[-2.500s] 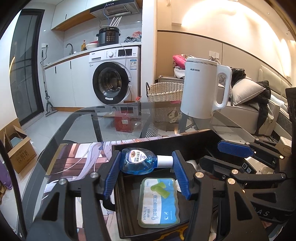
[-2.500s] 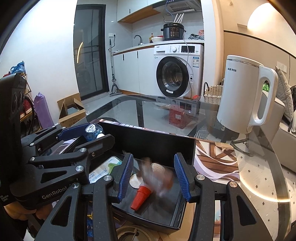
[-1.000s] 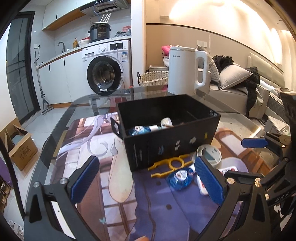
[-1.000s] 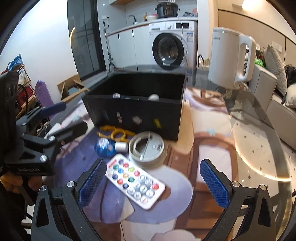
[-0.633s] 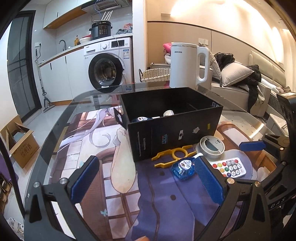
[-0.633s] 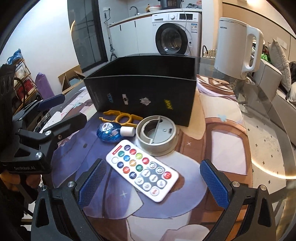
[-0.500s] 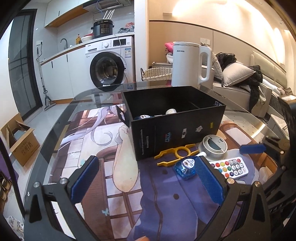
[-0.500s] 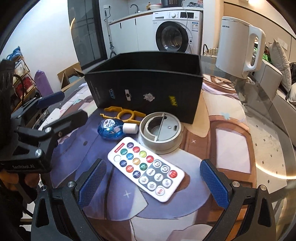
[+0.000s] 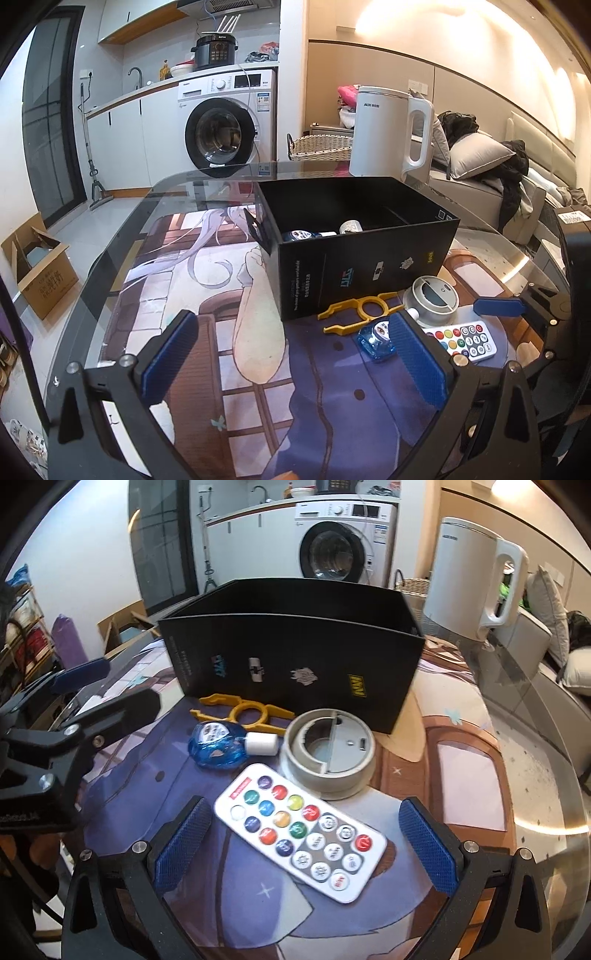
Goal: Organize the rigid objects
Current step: 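Move the left tool toward the blue correction tape while the right approaches the white remote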
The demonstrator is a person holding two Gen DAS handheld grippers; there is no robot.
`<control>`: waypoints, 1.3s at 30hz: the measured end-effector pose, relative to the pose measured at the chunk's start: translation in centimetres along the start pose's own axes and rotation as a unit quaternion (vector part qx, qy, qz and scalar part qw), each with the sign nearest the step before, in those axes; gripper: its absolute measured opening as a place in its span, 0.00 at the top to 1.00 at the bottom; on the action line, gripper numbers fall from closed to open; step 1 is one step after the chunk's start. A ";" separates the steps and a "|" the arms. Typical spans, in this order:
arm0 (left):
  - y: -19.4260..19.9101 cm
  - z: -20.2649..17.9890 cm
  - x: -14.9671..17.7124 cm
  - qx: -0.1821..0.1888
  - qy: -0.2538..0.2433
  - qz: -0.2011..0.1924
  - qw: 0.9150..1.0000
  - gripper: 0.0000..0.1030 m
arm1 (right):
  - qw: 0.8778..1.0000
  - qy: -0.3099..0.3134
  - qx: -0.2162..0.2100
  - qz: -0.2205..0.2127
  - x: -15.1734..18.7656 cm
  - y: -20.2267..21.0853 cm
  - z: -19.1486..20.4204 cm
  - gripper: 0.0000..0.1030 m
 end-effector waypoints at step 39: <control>0.4 -2.9 0.4 0.027 -0.044 0.030 0.998 0.00 | 1.000 -0.020 0.013 0.000 2.9 3.6 -5.6 0.01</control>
Point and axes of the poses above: each gripper's, at about its wrist camera, not at the fingertips, and y roughly against the way its jaws point, z to its left, x to its underside, the point moved 3 cm from there along -y, roughly the way its jaws point, and after that the axes turned 12 degrees about -x, right-handed, at the moved point
